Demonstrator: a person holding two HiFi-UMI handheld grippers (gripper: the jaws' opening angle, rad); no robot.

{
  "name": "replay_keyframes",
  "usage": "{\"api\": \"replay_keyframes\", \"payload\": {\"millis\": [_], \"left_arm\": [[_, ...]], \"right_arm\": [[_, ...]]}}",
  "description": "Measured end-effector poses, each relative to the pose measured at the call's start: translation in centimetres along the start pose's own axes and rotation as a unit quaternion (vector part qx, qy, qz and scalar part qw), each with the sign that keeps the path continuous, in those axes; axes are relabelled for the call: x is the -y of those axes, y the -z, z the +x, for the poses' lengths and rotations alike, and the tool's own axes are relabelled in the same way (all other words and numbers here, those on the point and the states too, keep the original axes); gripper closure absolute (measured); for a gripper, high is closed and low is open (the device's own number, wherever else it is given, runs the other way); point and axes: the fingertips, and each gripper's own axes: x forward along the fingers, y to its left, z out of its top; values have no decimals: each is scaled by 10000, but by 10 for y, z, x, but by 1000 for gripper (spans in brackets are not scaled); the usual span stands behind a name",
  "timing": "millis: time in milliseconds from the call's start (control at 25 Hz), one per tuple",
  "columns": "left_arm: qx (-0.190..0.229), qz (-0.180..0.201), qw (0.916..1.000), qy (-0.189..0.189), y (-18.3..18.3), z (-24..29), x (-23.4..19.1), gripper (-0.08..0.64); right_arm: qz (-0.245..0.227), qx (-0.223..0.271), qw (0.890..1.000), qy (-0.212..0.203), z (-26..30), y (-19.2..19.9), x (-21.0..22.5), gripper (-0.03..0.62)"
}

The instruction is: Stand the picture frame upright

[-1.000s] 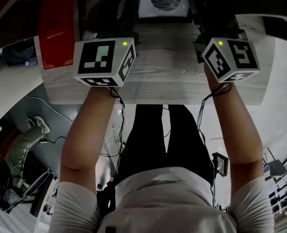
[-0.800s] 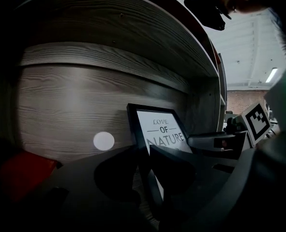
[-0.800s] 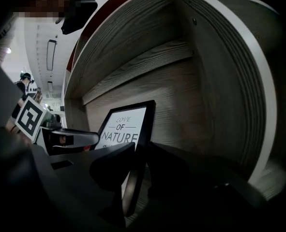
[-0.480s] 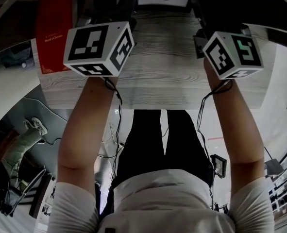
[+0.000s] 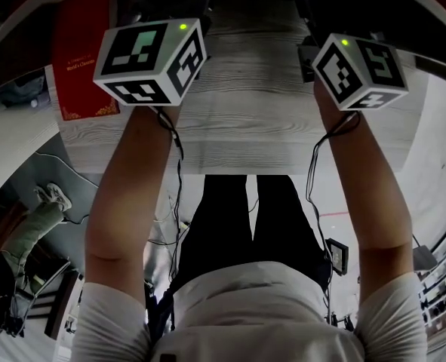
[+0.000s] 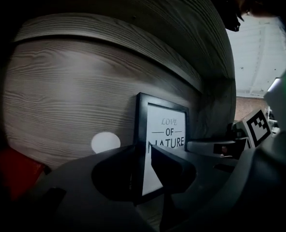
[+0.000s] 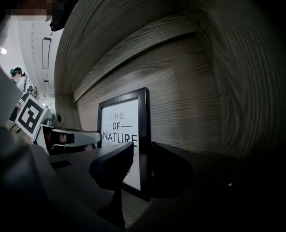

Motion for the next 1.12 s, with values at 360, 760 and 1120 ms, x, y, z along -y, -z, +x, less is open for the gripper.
{"api": "replay_keyframes", "payload": {"millis": [360, 760, 1120], "left_arm": [[-99, -13, 9999, 21, 0, 8, 3, 451], [-187, 115, 9998, 13, -1, 10, 4, 433], [-156, 134, 9997, -111, 2, -13, 1, 419]], "right_arm": [[33, -72, 10000, -10, 6, -5, 10, 479], [41, -58, 10000, 51, 5, -12, 18, 463], [-180, -63, 9998, 20, -10, -10, 1, 446]]}}
